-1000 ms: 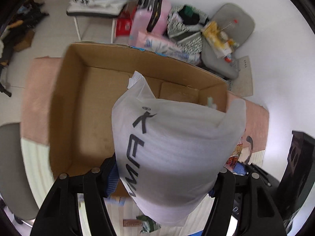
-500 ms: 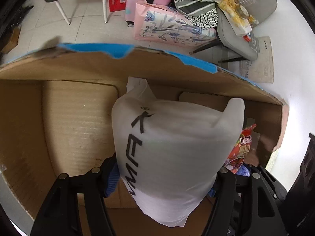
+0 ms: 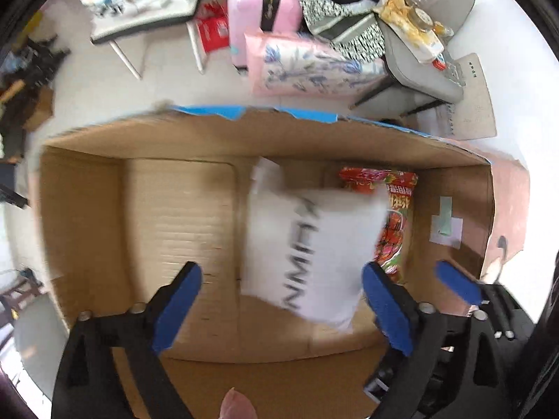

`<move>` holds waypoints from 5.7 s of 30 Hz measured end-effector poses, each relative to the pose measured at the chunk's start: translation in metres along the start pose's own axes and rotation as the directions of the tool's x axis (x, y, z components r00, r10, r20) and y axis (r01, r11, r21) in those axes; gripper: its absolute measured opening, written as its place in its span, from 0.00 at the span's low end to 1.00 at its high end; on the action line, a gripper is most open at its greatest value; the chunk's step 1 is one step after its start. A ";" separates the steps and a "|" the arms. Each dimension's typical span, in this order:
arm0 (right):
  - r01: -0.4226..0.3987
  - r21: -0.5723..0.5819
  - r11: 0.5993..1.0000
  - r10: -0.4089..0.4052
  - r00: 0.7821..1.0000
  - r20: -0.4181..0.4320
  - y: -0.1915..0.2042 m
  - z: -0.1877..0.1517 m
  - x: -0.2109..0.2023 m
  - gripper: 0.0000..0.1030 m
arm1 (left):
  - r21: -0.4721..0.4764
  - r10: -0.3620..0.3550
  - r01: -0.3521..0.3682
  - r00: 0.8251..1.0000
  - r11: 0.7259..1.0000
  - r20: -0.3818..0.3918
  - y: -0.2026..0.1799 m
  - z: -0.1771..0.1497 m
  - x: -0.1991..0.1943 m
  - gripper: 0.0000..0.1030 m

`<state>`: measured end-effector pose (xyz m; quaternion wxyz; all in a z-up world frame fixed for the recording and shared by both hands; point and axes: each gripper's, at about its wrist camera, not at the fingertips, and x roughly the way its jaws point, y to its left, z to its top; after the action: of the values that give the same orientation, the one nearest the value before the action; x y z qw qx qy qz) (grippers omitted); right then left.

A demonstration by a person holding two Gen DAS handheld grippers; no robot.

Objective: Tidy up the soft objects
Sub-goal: 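Carry both items into the cardboard box and open both tools, then grasp the green snack bag with right tool while left tool grasps blue tissue pack, then lower both held items into the box and open both tools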

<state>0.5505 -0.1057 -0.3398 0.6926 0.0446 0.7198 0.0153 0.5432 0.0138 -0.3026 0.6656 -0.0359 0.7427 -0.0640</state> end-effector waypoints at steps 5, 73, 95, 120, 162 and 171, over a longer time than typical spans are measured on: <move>0.040 -0.009 0.999 -0.040 0.999 0.035 0.001 -0.018 -0.025 0.84 | 0.001 0.054 -0.054 0.994 0.999 0.090 0.006 -0.021 -0.024 0.99; -0.046 0.099 0.994 0.064 0.981 -0.184 -0.025 -0.321 0.041 0.36 | 0.164 0.141 -0.127 0.987 0.978 -0.080 -0.011 -0.209 0.111 0.93; -0.075 0.095 0.993 0.091 0.979 -0.182 -0.018 -0.322 0.046 0.34 | 0.023 0.044 -0.044 0.999 0.999 0.000 0.002 -0.269 0.070 0.37; -0.002 0.019 1.000 0.001 0.998 0.057 0.001 -0.109 -0.082 0.32 | 0.033 0.089 -0.097 0.979 0.995 0.186 0.037 -0.070 -0.045 0.37; 0.093 -0.043 0.995 -0.092 0.995 0.025 0.005 -0.059 -0.055 1.00 | 0.045 0.091 -0.107 0.960 0.993 0.266 0.059 -0.061 -0.064 0.99; 0.079 -0.033 0.996 -0.072 0.981 0.179 0.035 -0.115 -0.093 1.00 | -0.005 0.132 -0.140 0.923 0.990 0.362 0.063 -0.121 -0.100 0.99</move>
<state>0.4405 -0.0746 -0.2392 0.7547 0.0045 0.6560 -0.0007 0.4359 0.0957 -0.2008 0.7940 0.0114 0.6076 -0.0176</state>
